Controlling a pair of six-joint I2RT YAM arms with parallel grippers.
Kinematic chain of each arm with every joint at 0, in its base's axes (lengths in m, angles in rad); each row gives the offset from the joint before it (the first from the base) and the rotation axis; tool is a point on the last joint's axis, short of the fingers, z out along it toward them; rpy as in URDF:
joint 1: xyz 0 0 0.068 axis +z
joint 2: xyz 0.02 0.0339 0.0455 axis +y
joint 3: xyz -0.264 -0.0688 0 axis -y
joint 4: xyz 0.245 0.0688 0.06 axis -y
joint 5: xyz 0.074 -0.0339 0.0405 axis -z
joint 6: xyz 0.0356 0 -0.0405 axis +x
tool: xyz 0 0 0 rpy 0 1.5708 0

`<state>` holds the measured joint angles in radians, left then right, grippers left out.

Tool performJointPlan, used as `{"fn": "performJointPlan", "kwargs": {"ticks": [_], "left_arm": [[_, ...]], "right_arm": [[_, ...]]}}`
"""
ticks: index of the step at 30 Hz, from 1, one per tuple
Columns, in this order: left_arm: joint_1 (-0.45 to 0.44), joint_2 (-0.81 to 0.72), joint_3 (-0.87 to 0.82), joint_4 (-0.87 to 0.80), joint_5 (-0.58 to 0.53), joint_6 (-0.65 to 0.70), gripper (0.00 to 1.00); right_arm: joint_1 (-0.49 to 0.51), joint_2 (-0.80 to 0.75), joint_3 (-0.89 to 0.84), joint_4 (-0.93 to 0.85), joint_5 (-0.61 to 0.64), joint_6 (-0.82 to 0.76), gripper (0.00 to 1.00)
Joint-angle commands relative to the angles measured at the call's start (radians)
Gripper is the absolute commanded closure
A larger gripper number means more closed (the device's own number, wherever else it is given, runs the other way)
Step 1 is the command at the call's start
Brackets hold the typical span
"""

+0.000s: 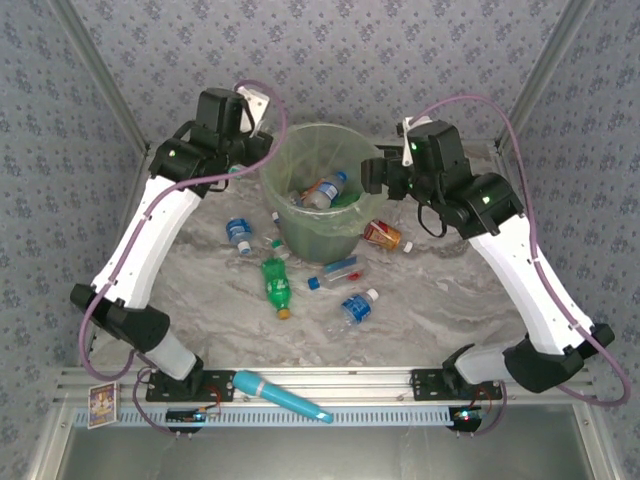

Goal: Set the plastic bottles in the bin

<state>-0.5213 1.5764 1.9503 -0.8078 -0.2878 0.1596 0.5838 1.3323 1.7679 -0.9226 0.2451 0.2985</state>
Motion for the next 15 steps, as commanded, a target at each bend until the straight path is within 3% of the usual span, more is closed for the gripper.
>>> {"fn": "performJointPlan", "kwargs": {"ticks": [1, 15], "left_arm": [[-0.056, -0.036, -0.058, 0.110, -0.069, 0.153, 0.46], [-0.225, 0.117, -0.027, 0.353, -0.207, 0.544, 0.45]], "right_arm": [[-0.011, -0.065, -0.034, 0.010, -0.002, 0.039, 0.00], [-0.039, -0.189, -0.101, -0.048, 0.020, 0.087, 0.00]]}}
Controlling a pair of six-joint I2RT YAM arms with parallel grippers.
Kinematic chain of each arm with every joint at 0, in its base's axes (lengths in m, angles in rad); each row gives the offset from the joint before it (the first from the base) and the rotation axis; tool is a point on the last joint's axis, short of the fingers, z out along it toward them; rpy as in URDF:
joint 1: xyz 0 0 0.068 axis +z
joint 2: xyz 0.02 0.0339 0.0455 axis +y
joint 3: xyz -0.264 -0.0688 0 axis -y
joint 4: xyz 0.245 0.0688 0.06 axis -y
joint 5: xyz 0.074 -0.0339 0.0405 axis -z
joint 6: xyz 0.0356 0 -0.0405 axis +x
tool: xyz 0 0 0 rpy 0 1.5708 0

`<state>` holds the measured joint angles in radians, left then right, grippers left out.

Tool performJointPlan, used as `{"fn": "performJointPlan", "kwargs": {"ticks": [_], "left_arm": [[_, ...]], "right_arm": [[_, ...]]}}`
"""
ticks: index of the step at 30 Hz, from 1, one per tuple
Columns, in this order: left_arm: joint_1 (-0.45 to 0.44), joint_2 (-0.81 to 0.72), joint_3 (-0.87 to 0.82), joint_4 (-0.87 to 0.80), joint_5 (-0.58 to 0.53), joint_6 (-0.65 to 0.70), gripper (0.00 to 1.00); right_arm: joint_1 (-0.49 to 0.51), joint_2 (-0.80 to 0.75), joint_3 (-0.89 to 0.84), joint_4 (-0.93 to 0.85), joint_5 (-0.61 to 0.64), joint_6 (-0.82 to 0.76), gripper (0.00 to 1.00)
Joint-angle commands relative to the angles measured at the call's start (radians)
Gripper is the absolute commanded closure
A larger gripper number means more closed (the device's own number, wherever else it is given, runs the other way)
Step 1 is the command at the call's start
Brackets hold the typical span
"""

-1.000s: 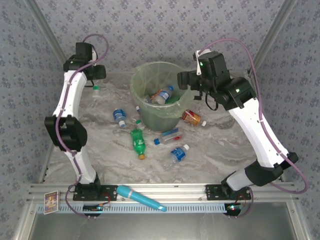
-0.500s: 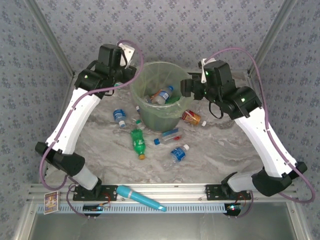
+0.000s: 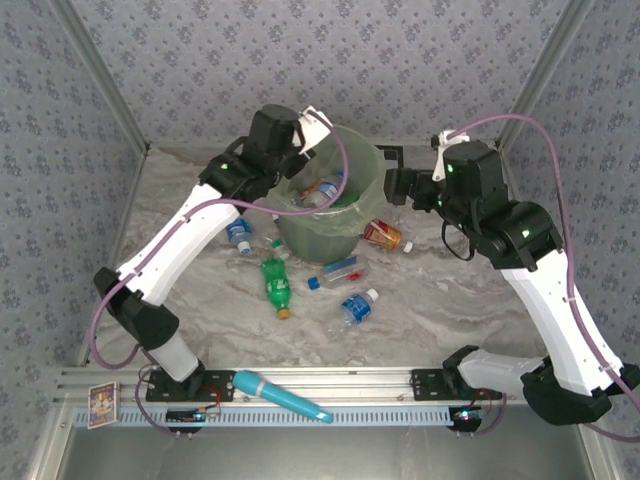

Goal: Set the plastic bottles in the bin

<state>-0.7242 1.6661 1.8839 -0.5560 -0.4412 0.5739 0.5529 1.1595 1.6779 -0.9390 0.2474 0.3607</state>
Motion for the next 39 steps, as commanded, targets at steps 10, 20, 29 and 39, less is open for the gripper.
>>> {"fn": "performJointPlan", "kwargs": {"ticks": [10, 20, 29, 39], "left_arm": [[-0.024, 0.200, 0.158, 0.118, -0.048, 0.194, 0.43], [-0.011, 0.271, 0.273, 0.017, -0.004, 0.108, 0.17], [-0.010, 0.193, 0.279, -0.029, 0.059, -0.025, 0.00], [-0.009, 0.055, 0.224, -0.073, 0.094, -0.248, 0.00]], "right_arm": [[-0.020, -0.041, -0.006, -0.054, 0.032, 0.023, 0.00], [-0.037, -0.077, -0.044, -0.067, 0.051, 0.033, 0.00], [-0.082, -0.067, -0.103, -0.034, 0.006, 0.038, 0.00], [-0.189, -0.044, -0.247, 0.039, -0.127, 0.078, 0.00]]}}
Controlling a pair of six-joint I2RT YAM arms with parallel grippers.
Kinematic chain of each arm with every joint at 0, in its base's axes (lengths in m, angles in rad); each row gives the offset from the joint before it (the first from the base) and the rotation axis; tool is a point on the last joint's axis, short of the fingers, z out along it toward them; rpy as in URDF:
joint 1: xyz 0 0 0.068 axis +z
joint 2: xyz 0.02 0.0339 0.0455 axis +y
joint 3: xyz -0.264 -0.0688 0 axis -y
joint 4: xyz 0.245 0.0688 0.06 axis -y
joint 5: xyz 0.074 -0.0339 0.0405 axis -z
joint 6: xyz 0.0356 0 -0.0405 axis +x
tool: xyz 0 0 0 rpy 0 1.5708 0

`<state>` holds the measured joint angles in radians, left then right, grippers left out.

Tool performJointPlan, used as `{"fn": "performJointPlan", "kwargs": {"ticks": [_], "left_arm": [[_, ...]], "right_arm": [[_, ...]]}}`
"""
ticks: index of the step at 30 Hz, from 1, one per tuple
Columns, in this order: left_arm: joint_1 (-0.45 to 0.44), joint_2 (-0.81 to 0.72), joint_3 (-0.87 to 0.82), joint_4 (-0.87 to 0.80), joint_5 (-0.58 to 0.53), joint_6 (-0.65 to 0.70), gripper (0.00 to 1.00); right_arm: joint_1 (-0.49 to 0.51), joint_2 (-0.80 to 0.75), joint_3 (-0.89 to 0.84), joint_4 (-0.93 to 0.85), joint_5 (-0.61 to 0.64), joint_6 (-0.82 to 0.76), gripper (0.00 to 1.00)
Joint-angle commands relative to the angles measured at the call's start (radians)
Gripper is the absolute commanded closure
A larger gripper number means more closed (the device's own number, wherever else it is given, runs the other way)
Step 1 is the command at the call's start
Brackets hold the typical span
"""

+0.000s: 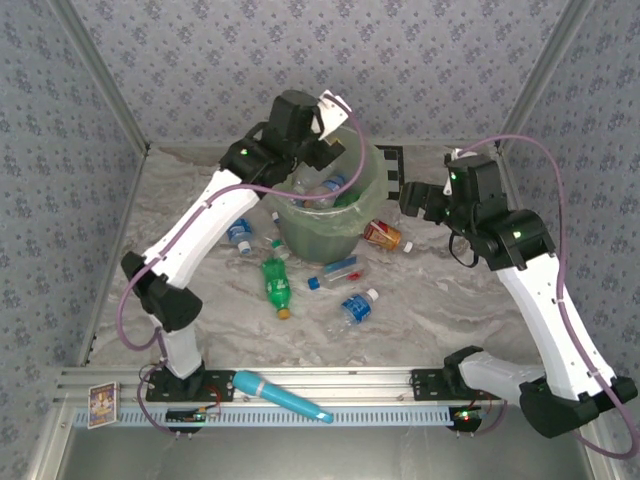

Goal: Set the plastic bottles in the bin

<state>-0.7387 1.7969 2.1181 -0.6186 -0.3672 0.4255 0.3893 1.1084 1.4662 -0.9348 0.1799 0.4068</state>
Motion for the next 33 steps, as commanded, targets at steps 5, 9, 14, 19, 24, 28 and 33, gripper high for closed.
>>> {"fn": "performJointPlan", "kwargs": {"ticks": [5, 9, 14, 19, 24, 28, 33], "left_arm": [[0.008, -0.192, -0.152, 0.042, 0.019, -0.212, 0.00], [0.009, -0.285, -0.277, 0.071, 0.031, -0.293, 0.00], [0.012, -0.391, -0.409, 0.089, 0.020, -0.366, 0.00], [0.040, -0.483, -0.505, 0.102, -0.012, -0.454, 0.00], [0.086, -0.572, -0.580, 0.108, 0.017, -0.541, 0.00], [0.105, -0.628, -0.623, 0.094, 0.026, -0.582, 0.00], [0.112, -0.674, -0.652, 0.059, 0.019, -0.615, 0.00]], "right_arm": [[-0.083, 0.039, -0.122, 0.084, -0.156, 0.065, 0.01], [-0.127, 0.077, -0.193, 0.117, -0.231, 0.080, 0.01], [-0.158, 0.120, -0.282, 0.184, -0.303, 0.051, 0.01], [-0.170, 0.207, -0.342, 0.227, -0.368, -0.017, 0.01], [-0.167, 0.297, -0.352, 0.253, -0.362, -0.047, 0.01], [-0.159, 0.349, -0.354, 0.288, -0.339, -0.082, 0.01], [-0.145, 0.438, -0.321, 0.289, -0.297, -0.120, 0.01]]}}
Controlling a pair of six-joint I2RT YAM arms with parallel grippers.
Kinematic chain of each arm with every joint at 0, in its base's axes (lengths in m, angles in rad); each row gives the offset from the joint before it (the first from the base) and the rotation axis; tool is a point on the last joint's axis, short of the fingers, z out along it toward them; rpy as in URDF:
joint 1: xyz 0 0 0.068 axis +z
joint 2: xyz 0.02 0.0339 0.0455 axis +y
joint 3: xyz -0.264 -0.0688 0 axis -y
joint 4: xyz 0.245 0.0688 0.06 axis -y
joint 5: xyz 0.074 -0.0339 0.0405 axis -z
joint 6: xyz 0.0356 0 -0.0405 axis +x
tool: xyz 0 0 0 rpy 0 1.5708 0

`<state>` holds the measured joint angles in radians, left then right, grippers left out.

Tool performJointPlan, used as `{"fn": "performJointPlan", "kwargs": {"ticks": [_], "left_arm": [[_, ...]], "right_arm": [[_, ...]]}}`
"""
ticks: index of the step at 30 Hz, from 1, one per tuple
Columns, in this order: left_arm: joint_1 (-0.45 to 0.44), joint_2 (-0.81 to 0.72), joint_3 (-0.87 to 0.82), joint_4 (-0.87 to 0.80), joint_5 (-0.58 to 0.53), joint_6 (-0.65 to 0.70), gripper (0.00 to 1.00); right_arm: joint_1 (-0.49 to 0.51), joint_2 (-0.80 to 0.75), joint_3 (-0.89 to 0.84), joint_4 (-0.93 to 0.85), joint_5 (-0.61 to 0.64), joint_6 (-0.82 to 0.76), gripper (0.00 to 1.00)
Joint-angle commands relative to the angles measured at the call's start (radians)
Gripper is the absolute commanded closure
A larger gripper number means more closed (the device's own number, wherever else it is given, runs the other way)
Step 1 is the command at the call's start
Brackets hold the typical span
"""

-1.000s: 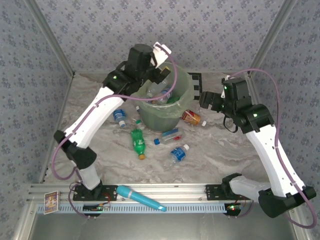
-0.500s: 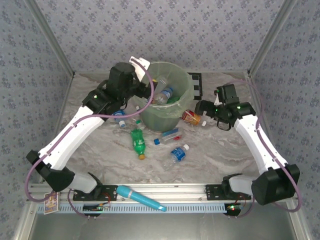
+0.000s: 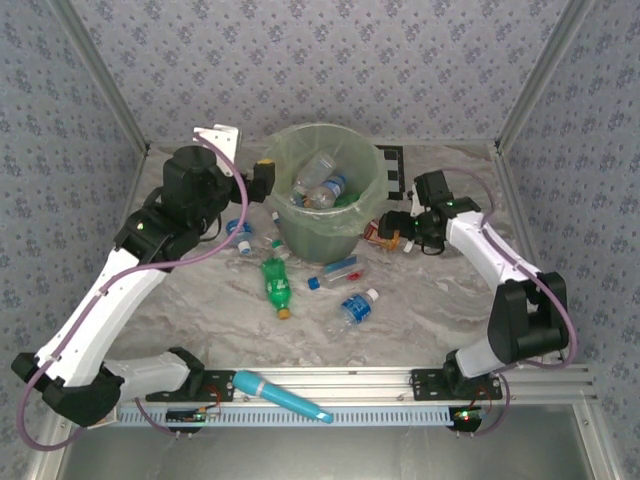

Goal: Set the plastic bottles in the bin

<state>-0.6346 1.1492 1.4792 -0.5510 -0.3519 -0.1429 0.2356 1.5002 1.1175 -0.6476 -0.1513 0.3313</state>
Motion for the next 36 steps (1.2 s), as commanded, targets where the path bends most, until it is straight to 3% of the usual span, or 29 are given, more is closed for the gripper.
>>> {"fn": "performJointPlan", "kwargs": {"ticks": [1, 20, 30, 36], "left_arm": [[0.012, -0.036, -0.018, -0.016, -0.001, -0.054, 0.00], [0.029, -0.143, -0.029, -0.092, -0.045, -0.071, 0.00], [0.044, -0.167, -0.057, -0.089, -0.051, -0.069, 0.00], [0.056, -0.158, -0.062, -0.081, -0.038, -0.069, 0.00]], "right_arm": [[0.012, 0.069, 0.040, -0.007, 0.052, -0.053, 0.01], [0.033, 0.378, 0.267, -0.063, 0.102, -0.091, 0.01], [-0.013, 0.392, 0.280, -0.101, 0.151, -0.008, 0.00], [-0.046, 0.404, 0.274, -0.081, 0.120, -0.005, 0.00]]}}
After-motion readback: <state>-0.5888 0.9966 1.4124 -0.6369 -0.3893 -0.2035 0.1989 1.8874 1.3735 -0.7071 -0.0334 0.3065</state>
